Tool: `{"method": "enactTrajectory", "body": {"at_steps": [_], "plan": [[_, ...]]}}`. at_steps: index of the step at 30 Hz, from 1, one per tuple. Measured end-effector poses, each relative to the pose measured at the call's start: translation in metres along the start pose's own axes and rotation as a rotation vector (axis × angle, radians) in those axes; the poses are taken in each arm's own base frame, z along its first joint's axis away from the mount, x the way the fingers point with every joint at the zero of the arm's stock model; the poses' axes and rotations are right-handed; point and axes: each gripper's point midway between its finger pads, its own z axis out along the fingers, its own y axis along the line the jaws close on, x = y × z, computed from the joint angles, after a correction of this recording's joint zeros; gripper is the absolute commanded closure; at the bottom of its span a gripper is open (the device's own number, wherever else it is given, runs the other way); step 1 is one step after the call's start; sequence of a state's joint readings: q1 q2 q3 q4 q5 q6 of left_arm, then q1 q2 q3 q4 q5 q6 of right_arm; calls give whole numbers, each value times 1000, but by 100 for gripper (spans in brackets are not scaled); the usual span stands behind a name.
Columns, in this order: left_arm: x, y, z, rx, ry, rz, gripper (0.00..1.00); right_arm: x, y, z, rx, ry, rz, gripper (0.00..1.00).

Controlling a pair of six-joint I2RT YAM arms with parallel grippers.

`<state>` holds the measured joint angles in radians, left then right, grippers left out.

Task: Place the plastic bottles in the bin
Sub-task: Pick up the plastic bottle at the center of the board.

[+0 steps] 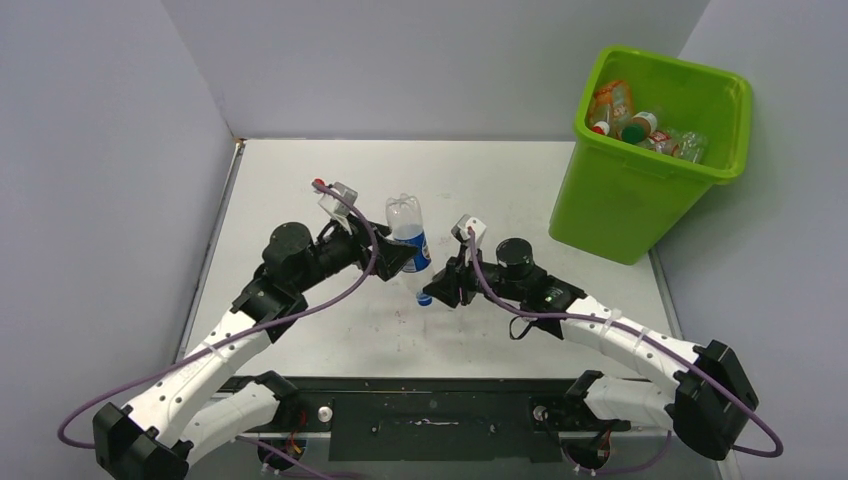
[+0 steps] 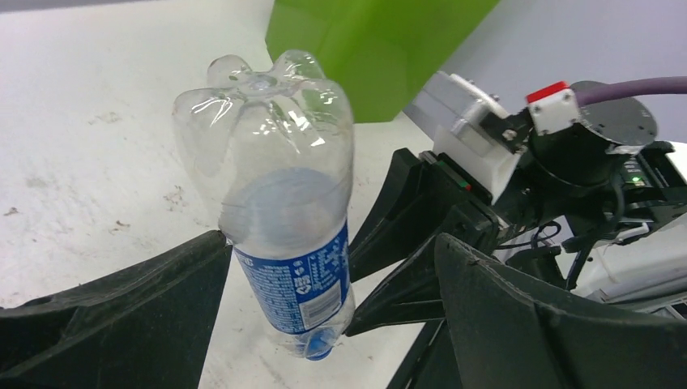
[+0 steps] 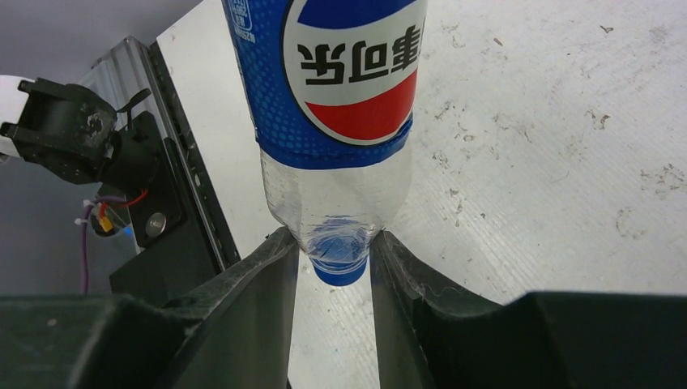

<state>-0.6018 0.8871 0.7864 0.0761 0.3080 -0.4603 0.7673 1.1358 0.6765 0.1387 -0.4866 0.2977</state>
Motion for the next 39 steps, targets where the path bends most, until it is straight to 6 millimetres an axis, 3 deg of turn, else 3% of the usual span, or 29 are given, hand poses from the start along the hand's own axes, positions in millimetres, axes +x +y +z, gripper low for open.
{"method": "enactTrajectory", "body": {"at_steps": [5,10,17,21,22,24,25,27,32,35,39], "plan": [[19,7,14,-1,65,-67,4,0,7,-8,-9,7,-30,95],[15,6,20,11,46,-92,4,-2,16,-13,-29,2,-55,95],[10,-6,29,93,27,-84,64,11,26,-13,-45,46,-84,95],[10,-10,29,125,30,-62,76,12,28,-13,-44,53,-88,94],[9,-12,29,131,28,-60,82,11,29,-14,-45,53,-89,80],[8,-13,28,141,24,-52,92,10,30,-15,-42,52,-89,28],[7,-15,27,146,22,-49,95,9,30,-15,-41,51,-86,7],[4,-18,25,161,13,-33,100,7,30,-16,-31,50,-66,10],[-19,-28,10,176,-77,102,100,-17,34,-28,-2,-20,-22,10],[-42,-37,-4,184,-163,301,100,-55,36,-47,14,-128,17,11],[-62,-59,-27,235,-267,677,100,-114,19,-83,37,-315,128,10]]}}
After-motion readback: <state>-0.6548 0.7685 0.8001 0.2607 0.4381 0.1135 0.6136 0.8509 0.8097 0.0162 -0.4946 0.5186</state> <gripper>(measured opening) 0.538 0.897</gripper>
